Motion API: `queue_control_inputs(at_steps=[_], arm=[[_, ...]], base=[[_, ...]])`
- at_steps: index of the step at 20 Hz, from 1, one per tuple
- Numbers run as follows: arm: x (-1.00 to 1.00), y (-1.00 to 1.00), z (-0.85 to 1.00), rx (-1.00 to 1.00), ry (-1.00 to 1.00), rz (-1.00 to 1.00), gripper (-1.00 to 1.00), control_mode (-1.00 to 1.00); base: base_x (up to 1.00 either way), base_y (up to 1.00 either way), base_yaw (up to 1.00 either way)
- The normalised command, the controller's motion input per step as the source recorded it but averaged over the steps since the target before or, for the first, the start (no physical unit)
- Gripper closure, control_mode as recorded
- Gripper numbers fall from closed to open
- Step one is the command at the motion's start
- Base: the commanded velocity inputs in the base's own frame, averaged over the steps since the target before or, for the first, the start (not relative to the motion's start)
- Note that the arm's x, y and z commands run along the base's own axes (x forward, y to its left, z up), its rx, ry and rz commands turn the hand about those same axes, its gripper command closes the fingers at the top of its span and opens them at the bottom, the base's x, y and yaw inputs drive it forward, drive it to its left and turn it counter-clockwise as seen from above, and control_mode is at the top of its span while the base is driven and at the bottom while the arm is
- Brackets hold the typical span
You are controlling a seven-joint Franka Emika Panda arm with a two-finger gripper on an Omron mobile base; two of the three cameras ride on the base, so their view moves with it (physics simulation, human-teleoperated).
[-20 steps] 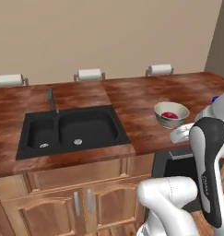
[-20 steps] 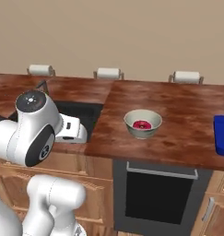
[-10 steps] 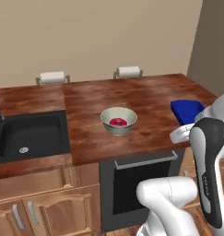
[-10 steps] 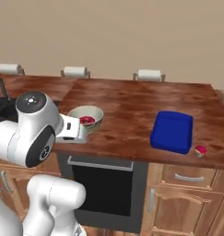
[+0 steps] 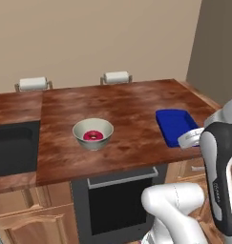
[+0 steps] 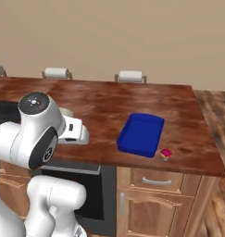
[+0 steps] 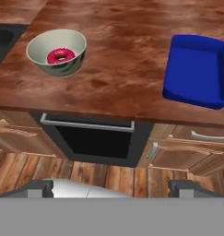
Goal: Place the bowl with donut and the cupcake onto the tray.
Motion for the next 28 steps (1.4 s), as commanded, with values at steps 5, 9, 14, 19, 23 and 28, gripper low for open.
queue_control_inputs(at_steps=[5, 9, 14, 19, 23, 28], arm=[[0.00, 0.00, 0.00, 0.00, 0.00, 0.00, -1.00, 1.00], [0.09, 0.00, 0.00, 0.00, 0.01, 0.00, -1.00, -1.00], [0.34, 0.17, 0.00, 0.00, 0.05, 0.00, -1.00, -1.00], [0.41, 0.47, -0.01, 0.01, 0.08, -0.02, -1.00, -1.00], [0.49, 0.59, -0.13, 0.02, 0.12, -0.02, -1.00, -1.00], [0.52, 0.36, -0.30, 0.07, 0.13, 0.00, -1.00, -1.00]], base=[[0.61, 0.08, -0.01], [0.36, 0.06, -0.01], [0.00, 0.00, 0.00], [0.00, 0.00, 0.00], [0.00, 0.00, 0.00], [0.00, 0.00, 0.00]])
